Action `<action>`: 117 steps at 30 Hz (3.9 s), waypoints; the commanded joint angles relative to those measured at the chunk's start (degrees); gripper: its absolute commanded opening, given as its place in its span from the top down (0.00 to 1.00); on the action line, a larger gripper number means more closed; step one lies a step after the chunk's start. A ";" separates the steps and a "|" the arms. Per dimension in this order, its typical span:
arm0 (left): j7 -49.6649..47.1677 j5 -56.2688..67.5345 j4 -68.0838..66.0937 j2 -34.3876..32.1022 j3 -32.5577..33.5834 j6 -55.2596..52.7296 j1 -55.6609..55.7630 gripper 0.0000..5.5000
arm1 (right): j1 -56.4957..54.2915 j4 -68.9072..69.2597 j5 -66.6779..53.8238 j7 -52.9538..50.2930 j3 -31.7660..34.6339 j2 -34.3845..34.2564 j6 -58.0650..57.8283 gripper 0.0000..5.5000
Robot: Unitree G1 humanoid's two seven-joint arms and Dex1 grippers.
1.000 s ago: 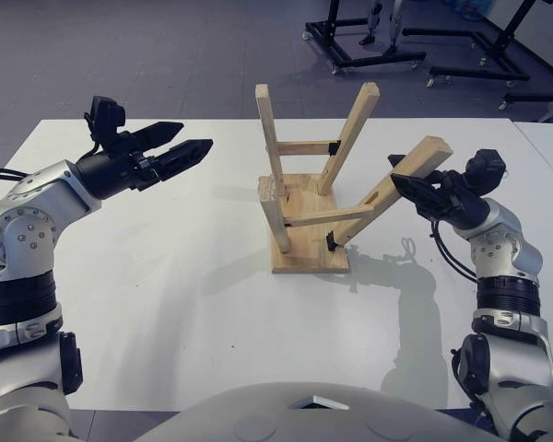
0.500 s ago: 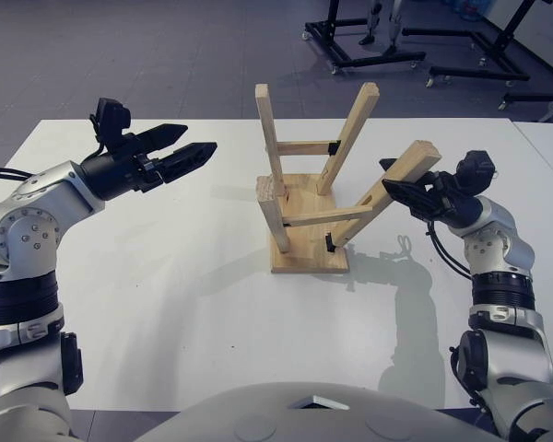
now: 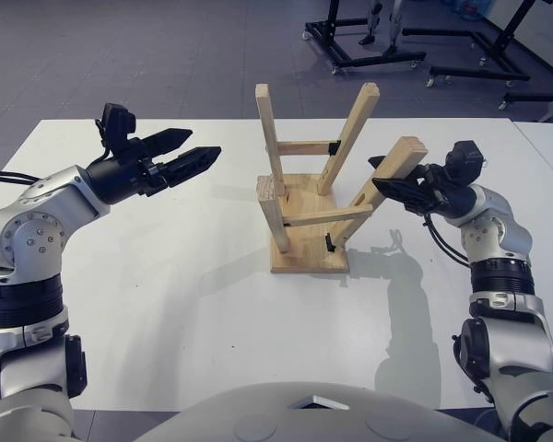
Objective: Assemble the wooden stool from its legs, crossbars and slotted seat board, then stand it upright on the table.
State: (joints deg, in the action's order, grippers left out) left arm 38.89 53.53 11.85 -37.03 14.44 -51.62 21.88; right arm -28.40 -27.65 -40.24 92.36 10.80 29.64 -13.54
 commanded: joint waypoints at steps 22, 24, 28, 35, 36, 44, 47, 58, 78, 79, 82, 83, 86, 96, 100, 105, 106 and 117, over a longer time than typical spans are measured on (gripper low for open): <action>-1.39 0.38 2.44 1.45 -0.01 -1.00 -1.46 0.02 | 16.59 12.54 -1.41 -6.74 4.62 -1.78 6.97 0.62; -1.32 0.53 2.52 1.36 0.11 -1.25 -1.64 0.02 | 19.02 14.57 -1.94 -7.71 5.66 -2.09 7.53 0.62; -1.40 0.53 2.37 1.26 0.18 -1.62 -1.57 0.02 | 21.99 20.43 -1.58 -9.61 3.81 -3.90 8.33 0.62; -1.18 0.45 2.11 1.40 -0.22 -1.90 -1.06 0.02 | 25.87 27.03 -0.81 -13.15 1.29 -5.25 10.71 0.62; -1.16 0.44 2.07 1.42 -0.23 -1.89 -1.05 0.02 | 26.24 27.11 -0.87 -13.35 1.33 -5.06 10.81 0.62; -2.32 0.99 3.31 1.48 0.60 -1.96 -1.95 0.02 | 27.21 26.76 1.33 -14.24 0.55 -4.48 14.20 0.62; -3.02 1.39 3.13 1.56 0.82 -2.01 -1.59 0.02 | 27.85 27.79 1.99 -15.21 -0.83 -5.03 15.24 0.62; -5.81 -1.95 -4.51 -2.13 5.22 0.97 7.32 0.02 | 25.35 28.32 1.71 -19.90 -3.61 -6.71 15.70 0.62; -56.83 26.74 4.79 18.29 5.67 -9.77 23.92 0.02 | 10.13 18.10 18.12 -37.98 -12.75 -16.23 25.70 0.62; -57.69 27.68 5.26 18.22 4.78 -9.89 23.12 0.02 | 8.80 17.17 18.50 -38.78 -12.62 -16.50 25.96 0.62; -59.80 32.33 6.70 18.77 2.42 -9.27 21.11 0.02 | 5.79 15.34 18.97 -40.07 -13.02 -17.72 26.40 0.62; -61.50 34.40 6.80 19.44 1.61 -8.71 19.88 0.05 | 5.16 15.18 18.72 -40.16 -13.26 -18.22 26.22 0.62; -63.58 37.74 7.77 20.51 -0.64 -6.52 17.06 0.13 | 4.59 15.03 18.58 -40.13 -13.85 -19.17 26.10 0.62; -60.37 32.52 8.05 19.34 -6.61 -3.19 13.14 0.40 | 10.70 16.15 17.33 -39.08 -12.44 -17.90 26.20 0.62; -58.99 31.03 7.70 18.98 -6.69 -2.55 11.74 0.54 | 16.28 15.67 15.35 -37.60 -10.78 -17.55 27.79 0.62; -56.76 27.98 8.02 19.52 -8.63 -2.69 9.55 0.67 | 18.29 16.02 14.94 -36.89 -12.22 -18.92 28.80 0.62; -56.51 27.46 7.84 19.96 -8.93 -2.52 9.50 0.72 | 18.29 15.82 14.97 -36.82 -12.31 -19.04 28.97 0.62; -53.10 19.84 6.99 23.03 -14.70 -3.53 9.68 0.94 | 17.27 17.29 14.35 -37.26 -12.98 -18.96 27.97 0.62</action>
State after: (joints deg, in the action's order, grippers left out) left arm -14.93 75.39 19.05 -14.39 1.64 -54.17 31.64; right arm -12.21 -10.24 -26.49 54.82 -1.41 10.46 16.27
